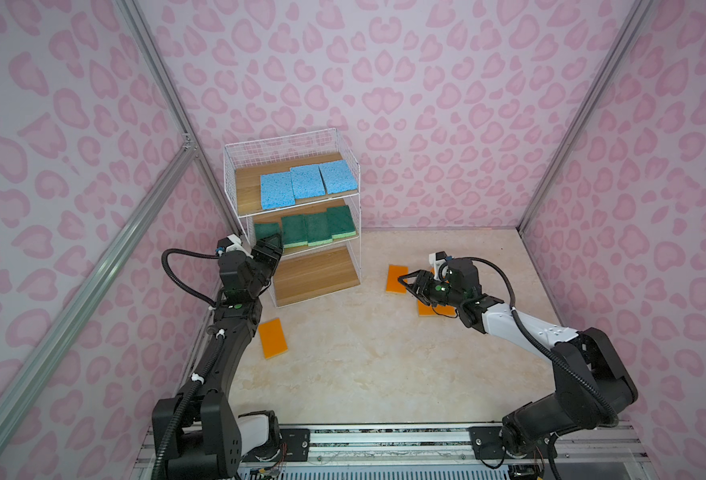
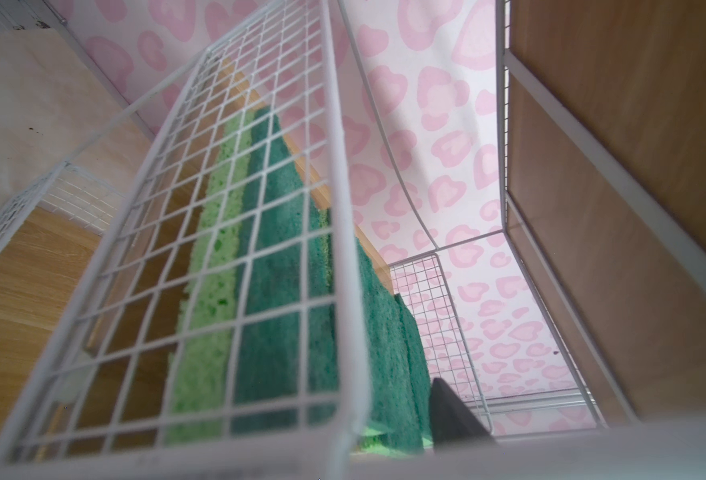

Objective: Place and organize the cleaning sponges onto the shelf
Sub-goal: 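Release the green sponge and press it into line on the middle shelf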

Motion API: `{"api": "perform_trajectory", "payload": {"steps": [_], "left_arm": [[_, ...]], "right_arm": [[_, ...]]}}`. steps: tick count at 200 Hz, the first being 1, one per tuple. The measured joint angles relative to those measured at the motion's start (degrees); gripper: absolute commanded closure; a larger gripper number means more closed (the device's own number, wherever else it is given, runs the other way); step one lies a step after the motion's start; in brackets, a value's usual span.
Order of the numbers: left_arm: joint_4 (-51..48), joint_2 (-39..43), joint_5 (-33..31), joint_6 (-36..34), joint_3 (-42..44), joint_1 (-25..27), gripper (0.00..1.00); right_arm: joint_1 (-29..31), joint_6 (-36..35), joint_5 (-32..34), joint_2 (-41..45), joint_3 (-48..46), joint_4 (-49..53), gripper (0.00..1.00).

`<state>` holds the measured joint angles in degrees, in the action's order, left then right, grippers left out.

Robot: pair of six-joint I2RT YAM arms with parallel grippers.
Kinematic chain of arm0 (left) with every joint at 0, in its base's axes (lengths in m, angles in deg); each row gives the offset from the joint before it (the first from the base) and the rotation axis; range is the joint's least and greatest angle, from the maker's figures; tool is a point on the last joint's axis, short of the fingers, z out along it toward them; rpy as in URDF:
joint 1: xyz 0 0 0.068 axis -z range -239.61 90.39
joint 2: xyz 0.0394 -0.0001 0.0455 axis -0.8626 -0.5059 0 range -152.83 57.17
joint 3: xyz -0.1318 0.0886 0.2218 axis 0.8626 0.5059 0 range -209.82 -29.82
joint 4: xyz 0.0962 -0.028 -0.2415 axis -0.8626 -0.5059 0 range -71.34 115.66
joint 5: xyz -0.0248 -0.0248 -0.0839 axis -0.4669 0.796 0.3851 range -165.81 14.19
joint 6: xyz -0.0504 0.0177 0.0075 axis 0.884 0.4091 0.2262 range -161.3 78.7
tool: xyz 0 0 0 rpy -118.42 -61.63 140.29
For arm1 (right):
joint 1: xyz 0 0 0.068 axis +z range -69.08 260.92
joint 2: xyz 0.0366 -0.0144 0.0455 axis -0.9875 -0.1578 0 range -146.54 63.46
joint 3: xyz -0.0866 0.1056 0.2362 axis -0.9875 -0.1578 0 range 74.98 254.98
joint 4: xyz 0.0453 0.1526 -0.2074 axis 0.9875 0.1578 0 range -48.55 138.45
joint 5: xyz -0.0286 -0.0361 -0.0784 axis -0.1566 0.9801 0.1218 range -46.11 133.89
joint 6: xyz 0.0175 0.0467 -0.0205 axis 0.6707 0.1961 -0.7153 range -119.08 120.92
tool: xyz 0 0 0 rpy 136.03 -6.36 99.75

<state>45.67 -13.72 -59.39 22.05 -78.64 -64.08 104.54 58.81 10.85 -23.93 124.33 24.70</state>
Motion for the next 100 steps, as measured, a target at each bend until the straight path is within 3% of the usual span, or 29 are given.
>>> {"api": "perform_trajectory", "payload": {"steps": [9, 100], "left_arm": [[0.72, 0.66, 0.24, 0.00, 0.42, 0.04, 0.00], [4.85, 2.80, 0.66, -0.46, 4.33, 0.04, 0.02]], "right_arm": [[0.02, 0.00, 0.00, 0.00, 0.00, 0.00, 0.44], [0.63, -0.02, 0.04, 0.02, 0.68, 0.35, 0.44]]}}
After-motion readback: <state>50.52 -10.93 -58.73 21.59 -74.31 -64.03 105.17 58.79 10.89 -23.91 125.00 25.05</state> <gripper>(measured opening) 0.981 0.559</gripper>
